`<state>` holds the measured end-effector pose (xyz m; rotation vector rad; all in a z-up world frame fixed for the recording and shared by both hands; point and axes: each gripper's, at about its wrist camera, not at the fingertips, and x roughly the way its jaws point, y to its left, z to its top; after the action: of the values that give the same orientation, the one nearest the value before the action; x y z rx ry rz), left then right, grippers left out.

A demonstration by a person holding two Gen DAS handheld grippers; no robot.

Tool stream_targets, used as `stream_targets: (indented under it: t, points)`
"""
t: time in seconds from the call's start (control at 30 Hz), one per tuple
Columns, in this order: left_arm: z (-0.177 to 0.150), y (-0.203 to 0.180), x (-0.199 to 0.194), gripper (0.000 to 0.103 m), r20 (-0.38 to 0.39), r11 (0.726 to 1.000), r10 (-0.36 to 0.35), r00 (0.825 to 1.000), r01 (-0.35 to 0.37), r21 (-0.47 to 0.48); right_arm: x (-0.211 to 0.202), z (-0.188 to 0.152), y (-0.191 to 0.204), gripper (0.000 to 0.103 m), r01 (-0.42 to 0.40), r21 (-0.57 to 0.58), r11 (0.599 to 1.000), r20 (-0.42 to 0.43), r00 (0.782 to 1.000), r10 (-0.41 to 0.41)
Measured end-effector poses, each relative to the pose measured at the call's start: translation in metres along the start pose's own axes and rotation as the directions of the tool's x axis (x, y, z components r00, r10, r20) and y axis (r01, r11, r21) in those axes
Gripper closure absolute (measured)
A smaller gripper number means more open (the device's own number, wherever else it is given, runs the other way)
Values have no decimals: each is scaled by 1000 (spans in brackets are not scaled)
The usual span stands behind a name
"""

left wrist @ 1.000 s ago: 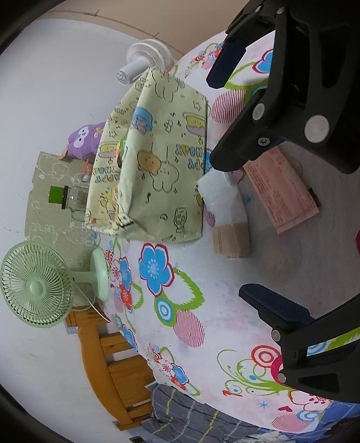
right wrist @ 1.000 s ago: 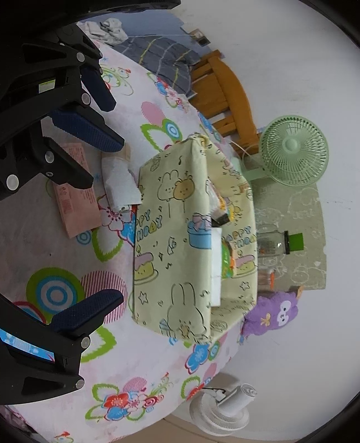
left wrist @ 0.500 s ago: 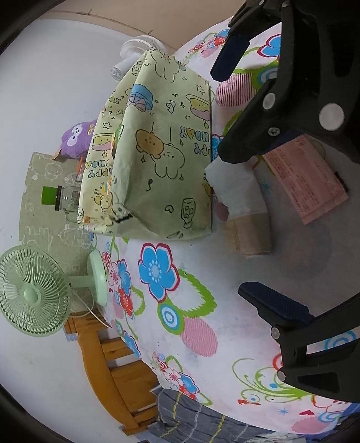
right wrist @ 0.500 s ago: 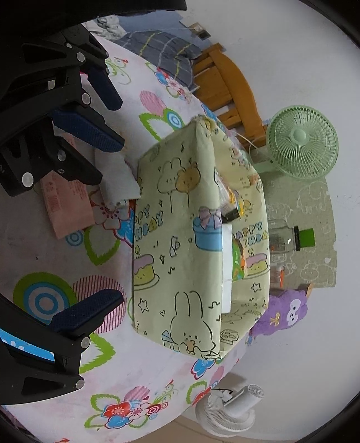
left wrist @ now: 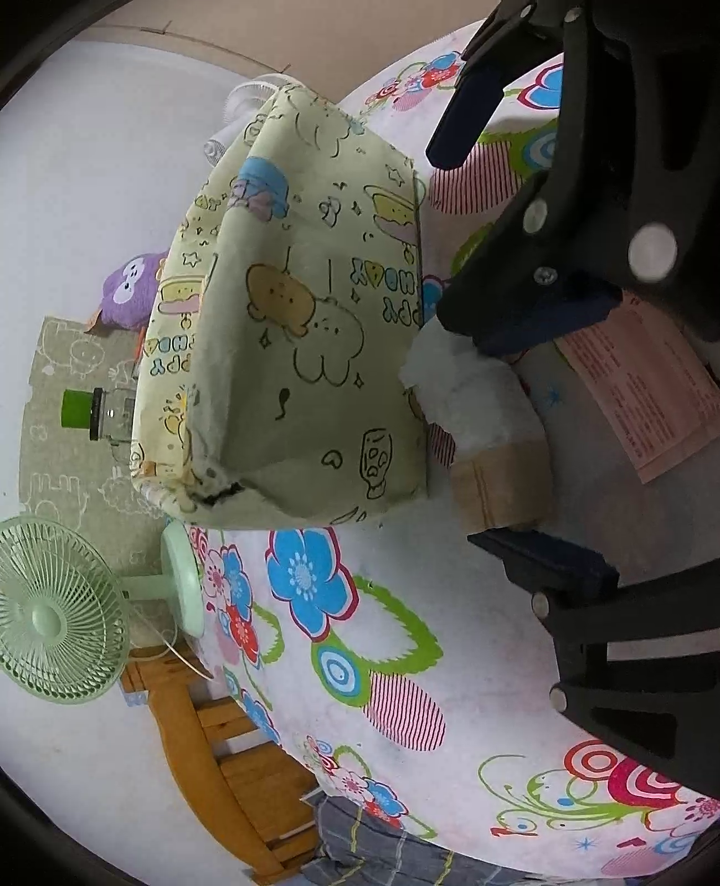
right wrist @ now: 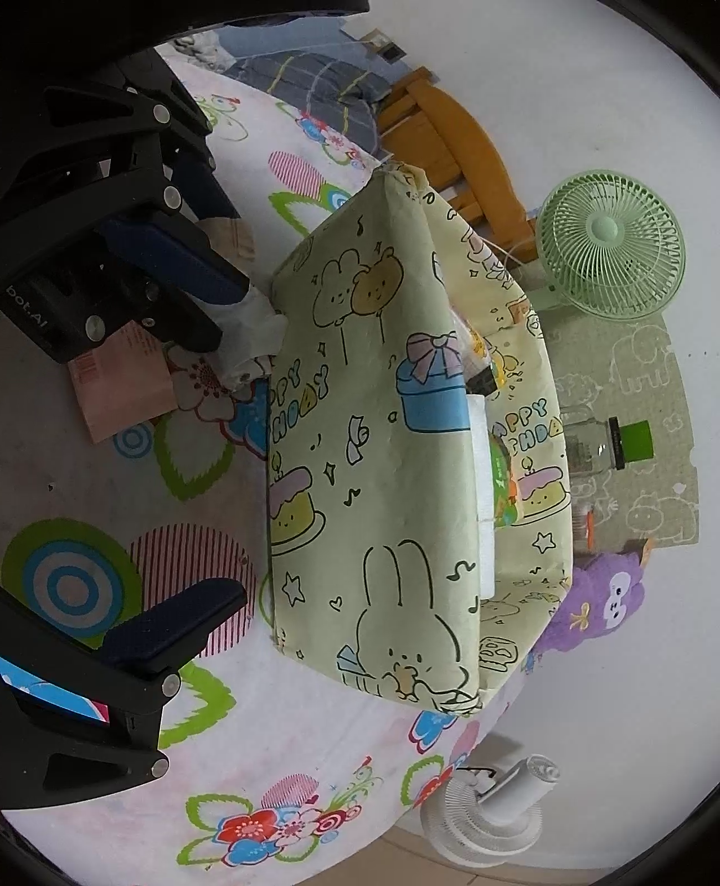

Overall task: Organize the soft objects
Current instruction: 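Grasp the tissue-wrapped beige roll with the left gripper while the right gripper approaches the pink slip, then grasp the pink paper slip with the right gripper while the left gripper holds the roll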

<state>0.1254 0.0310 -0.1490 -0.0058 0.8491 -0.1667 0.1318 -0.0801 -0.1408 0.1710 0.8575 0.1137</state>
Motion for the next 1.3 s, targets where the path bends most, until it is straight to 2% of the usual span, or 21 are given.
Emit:
stream_targets:
  t: [0.27, 0.53, 0.87, 0.97, 1.3]
  points:
    - [-4, -4, -4, 60, 0, 1000, -14, 1000, 14, 13, -4, -6, -1, 2, -1, 5, 1000, -11, 1000, 1]
    - [-11, 0, -13, 67, 3, 1000, 0, 1000, 0, -7, -14, -11, 2, 2, -11, 3, 1000, -5, 1000, 11]
    - [-23, 11, -31, 68, 12, 1000, 31, 999, -31, -6, -25, -21, 16, 2, -29, -13, 999, -16, 999, 29]
    - [-29, 14, -34, 68, 6, 999, 36, 999, -36, -1, -26, -26, 21, 2, -32, -17, 999, -43, 999, 31]
    - [-42, 17, -38, 69, -13, 1000, 7, 1000, -7, -16, -25, -36, 23, 3, -29, 8, 1000, -96, 995, 30]
